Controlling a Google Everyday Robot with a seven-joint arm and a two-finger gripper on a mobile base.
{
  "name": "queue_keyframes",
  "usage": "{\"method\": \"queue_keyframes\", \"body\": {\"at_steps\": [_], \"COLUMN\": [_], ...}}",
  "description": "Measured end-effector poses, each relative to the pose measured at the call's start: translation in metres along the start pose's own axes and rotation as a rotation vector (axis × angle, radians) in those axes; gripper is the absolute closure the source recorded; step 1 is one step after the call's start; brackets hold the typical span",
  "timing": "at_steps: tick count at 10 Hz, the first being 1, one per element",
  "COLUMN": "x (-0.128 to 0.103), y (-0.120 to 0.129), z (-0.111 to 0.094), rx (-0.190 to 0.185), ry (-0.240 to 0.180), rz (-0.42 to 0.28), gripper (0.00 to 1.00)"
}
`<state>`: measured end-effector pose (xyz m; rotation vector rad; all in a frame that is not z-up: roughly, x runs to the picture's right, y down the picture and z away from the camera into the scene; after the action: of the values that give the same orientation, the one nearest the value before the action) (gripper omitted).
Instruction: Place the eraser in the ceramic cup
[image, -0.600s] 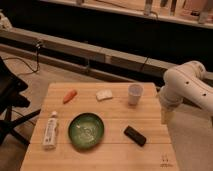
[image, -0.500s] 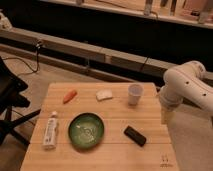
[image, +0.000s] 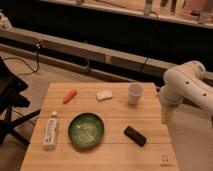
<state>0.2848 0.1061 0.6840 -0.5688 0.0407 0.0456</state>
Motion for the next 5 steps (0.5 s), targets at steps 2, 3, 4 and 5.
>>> {"method": "queue_keyframes", "body": {"at_steps": [2,3,4,5], "x": [-0.0001,-0.0001,0.0001,0.0], "y": [0.0,0.0,-0.0001,-0.0001], "z": [0.0,0.0,0.0,0.0], "rx": [0.0,0.0,0.0,0.0], "ry": [0.0,0.0,0.0,0.0], "rz": [0.0,0.0,0.0,0.0], "gripper": [0.2,0.2,0.2,0.2]}}
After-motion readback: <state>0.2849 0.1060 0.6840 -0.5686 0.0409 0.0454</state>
